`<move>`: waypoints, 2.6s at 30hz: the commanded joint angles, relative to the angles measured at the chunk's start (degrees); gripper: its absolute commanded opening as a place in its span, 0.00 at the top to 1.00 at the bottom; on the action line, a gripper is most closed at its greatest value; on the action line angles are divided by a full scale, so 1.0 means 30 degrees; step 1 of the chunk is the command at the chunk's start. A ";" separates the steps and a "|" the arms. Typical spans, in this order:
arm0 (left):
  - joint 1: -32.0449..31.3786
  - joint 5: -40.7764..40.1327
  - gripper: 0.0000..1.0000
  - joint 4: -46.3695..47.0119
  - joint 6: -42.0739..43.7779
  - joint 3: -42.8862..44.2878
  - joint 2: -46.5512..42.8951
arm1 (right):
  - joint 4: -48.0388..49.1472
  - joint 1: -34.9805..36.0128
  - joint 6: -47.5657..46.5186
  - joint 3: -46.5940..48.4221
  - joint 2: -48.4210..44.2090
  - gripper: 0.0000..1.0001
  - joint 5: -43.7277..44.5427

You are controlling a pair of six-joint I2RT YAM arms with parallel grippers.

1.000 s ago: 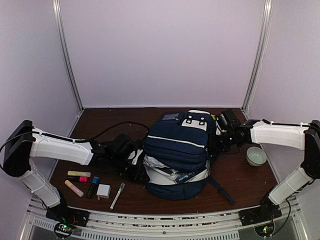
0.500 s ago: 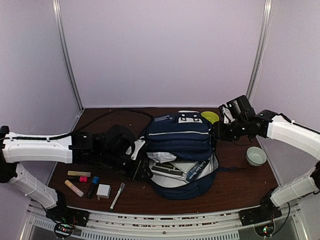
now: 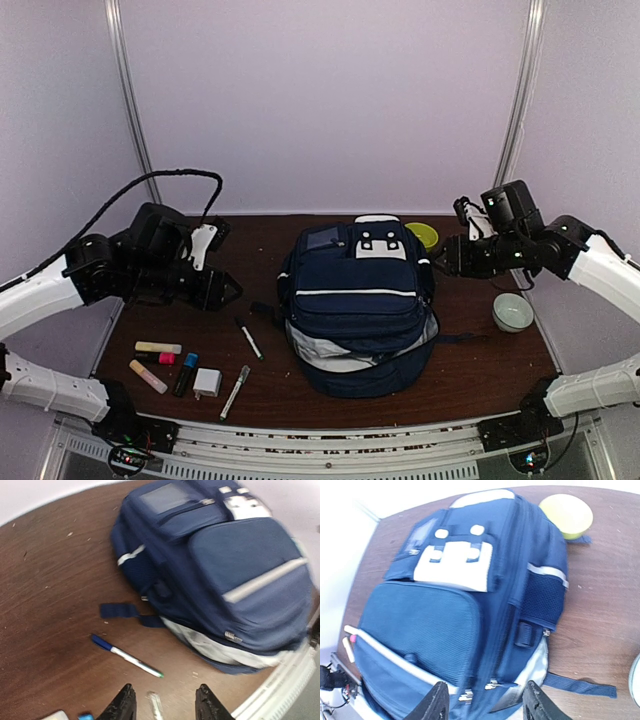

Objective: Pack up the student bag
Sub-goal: Move the student bag to the center of the board, then grab the largest pocket of the student bag.

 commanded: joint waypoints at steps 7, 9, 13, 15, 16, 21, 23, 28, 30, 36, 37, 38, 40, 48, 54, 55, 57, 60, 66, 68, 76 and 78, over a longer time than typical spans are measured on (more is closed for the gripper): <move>0.3594 0.4190 0.64 0.5907 -0.1362 0.1205 0.9458 | 0.0003 0.1328 0.0615 0.1089 -0.0138 0.49 0.0100; 0.3749 0.3833 0.64 0.6139 -0.1523 0.1881 1.1124 | 0.0244 0.1455 0.0763 0.0936 -0.0181 0.49 0.0015; 0.4589 0.4755 0.61 0.7720 -0.2715 0.2420 1.3511 | 0.0300 0.1647 0.0754 0.0816 -0.0039 0.49 -0.0028; 0.5017 0.5587 0.61 0.9051 -0.3697 0.2276 1.4095 | 0.0434 0.1681 0.0763 0.0671 0.0046 0.49 -0.0065; 0.5180 0.5877 0.61 0.9713 -0.4173 0.2189 1.4281 | 0.0524 0.1694 0.0779 0.0581 0.0092 0.49 -0.0095; 0.5348 0.5311 0.66 0.9875 -0.5998 0.2745 1.5441 | 0.0815 0.1725 0.0765 0.0398 0.0411 0.49 -0.0259; 0.5453 0.5528 0.67 1.0747 -0.6879 0.2352 1.5665 | 0.0821 0.1725 0.0673 0.0447 0.0507 0.49 -0.0288; 0.5568 0.6008 0.56 1.2412 -0.7997 0.2046 1.6636 | 0.0954 0.1754 0.0621 0.0309 0.0573 0.49 -0.0366; 0.5568 0.5813 0.55 1.2253 -0.8245 0.2360 1.7035 | 0.0999 0.1765 0.0626 0.0207 0.0608 0.49 -0.0405; 0.5684 0.4429 0.62 1.1647 -0.9588 0.1720 1.6850 | 0.1193 0.1798 0.0750 -0.0049 0.0639 0.49 -0.0526; 0.5663 0.4574 0.68 1.2143 -0.9931 0.1314 1.6761 | 0.1223 0.1811 0.0734 -0.0058 0.0642 0.49 -0.0548; 0.5609 0.4918 0.73 1.2886 -1.0292 0.0952 1.6698 | 0.1268 0.1813 0.0746 -0.0088 0.0664 0.49 -0.0551; 0.5318 0.5338 0.81 1.3712 -1.0598 0.0660 1.6706 | 0.1354 0.1813 0.0751 -0.0107 0.0728 0.49 -0.0601; 0.4249 0.3960 0.78 1.1827 -0.8894 0.0056 1.5352 | 0.1346 0.1871 0.0717 -0.0133 0.0580 0.49 -0.0681; 0.4162 -0.1301 0.60 0.6394 -0.3270 0.1205 1.2770 | 0.1621 0.1955 0.0983 -0.0717 0.0214 0.49 -0.0810; 0.4162 -0.1994 0.59 0.5459 -0.2007 0.1660 1.2523 | 0.1603 0.1981 0.1008 -0.0709 0.0204 0.49 -0.0800; 0.4162 -0.2359 0.56 0.4540 0.0743 0.1870 1.1969 | 0.1457 0.2065 0.1010 -0.0628 0.0092 0.49 -0.0726; 0.4162 -0.0387 0.55 0.4561 0.4117 0.1342 1.1142 | 0.1388 0.2109 0.1047 -0.0709 -0.0206 0.49 -0.0446; 0.4161 0.2815 0.55 0.7063 0.6070 0.0065 1.1610 | 0.1788 0.2184 0.1386 -0.1011 -0.0112 0.49 -0.0543; 0.4162 0.3561 0.55 0.8120 0.6168 -0.0108 1.2093 | 0.1744 0.2318 0.1411 -0.0934 -0.0062 0.49 -0.0556; 0.4154 0.4317 0.56 0.9549 0.6656 0.0373 1.3850 | 0.1304 0.2428 0.1302 -0.0934 -0.0327 0.49 0.0025; 0.4162 0.4032 0.57 0.9398 0.6803 0.0641 1.4433 | 0.1343 0.2428 0.1329 -0.1020 -0.0221 0.49 -0.0006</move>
